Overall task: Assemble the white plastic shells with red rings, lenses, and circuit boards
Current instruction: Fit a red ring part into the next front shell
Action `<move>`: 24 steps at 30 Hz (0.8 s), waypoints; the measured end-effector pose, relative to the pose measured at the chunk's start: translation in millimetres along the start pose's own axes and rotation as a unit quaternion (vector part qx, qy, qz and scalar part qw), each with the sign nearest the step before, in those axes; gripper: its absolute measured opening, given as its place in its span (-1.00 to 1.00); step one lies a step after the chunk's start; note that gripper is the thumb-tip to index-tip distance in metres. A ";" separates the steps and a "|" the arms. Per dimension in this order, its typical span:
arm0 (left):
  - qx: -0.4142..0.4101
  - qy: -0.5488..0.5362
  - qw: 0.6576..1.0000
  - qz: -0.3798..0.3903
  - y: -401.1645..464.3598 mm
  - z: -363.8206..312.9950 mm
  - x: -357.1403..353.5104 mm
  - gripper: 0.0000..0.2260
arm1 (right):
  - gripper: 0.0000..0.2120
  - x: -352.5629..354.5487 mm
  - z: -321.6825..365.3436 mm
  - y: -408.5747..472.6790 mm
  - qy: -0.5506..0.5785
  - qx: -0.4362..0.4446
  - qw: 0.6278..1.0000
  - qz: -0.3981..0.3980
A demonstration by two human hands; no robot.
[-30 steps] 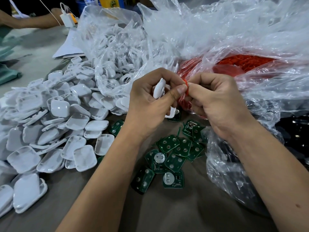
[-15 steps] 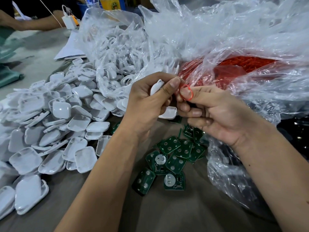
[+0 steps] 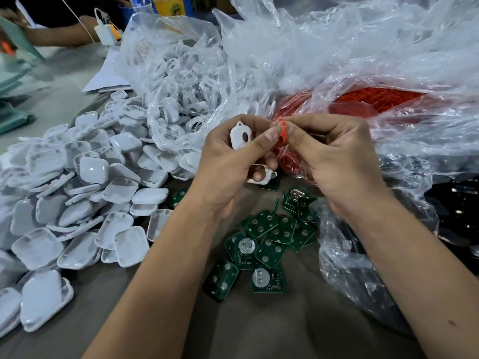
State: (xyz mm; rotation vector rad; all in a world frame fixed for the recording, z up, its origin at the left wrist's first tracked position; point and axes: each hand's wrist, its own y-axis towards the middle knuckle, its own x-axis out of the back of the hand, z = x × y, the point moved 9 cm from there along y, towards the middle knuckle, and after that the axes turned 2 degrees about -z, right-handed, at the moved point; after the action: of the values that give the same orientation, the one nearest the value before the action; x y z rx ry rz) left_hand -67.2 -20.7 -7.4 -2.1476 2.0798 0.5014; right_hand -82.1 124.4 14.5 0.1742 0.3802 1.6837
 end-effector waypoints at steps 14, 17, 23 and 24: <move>0.041 -0.069 0.997 0.002 -0.7 1.2 3.3 -0.85 | -0.73 -17.4 -20.5 -3.8 0.151 -0.141 0.970 0.124; 0.062 -0.120 0.991 0.015 -0.9 3.5 -0.1 -0.88 | -0.72 -20.9 -19.4 -5.0 0.172 -0.144 0.963 0.150; 0.057 -0.130 0.990 0.021 -0.8 0.9 0.2 -0.90 | -0.75 -20.9 -21.0 -6.6 0.178 -0.159 0.958 0.160; 0.054 -0.125 0.991 0.013 -0.7 0.3 1.3 -0.89 | -0.76 -20.7 -20.7 -6.6 0.177 -0.160 0.958 0.160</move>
State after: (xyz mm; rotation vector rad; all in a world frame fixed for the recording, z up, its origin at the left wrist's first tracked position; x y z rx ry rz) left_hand -66.6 -21.8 -8.1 -1.8918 1.9538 0.6106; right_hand -79.7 101.7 -5.0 -0.3276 0.3491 2.0774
